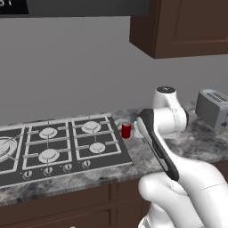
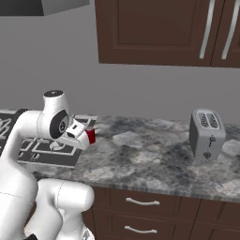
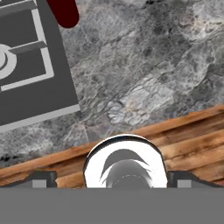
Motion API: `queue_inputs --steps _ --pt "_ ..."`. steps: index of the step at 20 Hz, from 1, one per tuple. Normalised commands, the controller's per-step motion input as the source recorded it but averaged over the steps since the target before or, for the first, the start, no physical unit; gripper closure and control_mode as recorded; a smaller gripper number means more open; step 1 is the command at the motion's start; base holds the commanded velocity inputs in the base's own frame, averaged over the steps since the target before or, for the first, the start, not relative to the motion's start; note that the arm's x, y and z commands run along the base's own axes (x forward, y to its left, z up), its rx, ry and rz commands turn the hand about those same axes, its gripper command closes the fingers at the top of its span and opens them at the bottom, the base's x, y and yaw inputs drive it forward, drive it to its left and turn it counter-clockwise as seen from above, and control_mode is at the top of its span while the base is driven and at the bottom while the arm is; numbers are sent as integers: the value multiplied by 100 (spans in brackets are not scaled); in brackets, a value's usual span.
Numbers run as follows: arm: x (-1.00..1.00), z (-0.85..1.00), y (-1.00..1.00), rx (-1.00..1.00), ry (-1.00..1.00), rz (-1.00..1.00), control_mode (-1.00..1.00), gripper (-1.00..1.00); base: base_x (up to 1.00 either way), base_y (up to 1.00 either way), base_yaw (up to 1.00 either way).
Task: Four empty soda cans are scattered around the kitchen. Gather all the cans and cluster them next to the stove for recycling.
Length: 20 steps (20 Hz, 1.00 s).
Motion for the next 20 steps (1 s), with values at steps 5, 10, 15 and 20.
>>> queue_inputs --steps 5,10,15,20 --pt "-14 0 0 0 -10 0 -100 -100 0 0 0" --pt "-5 0 -1 0 -1 0 100 -100 -15 -2 0" --pt "0 0 0 0 0 0 100 -100 -25 -18 -7" --pt "0 0 0 0 0 0 100 -100 -1 -14 -34"
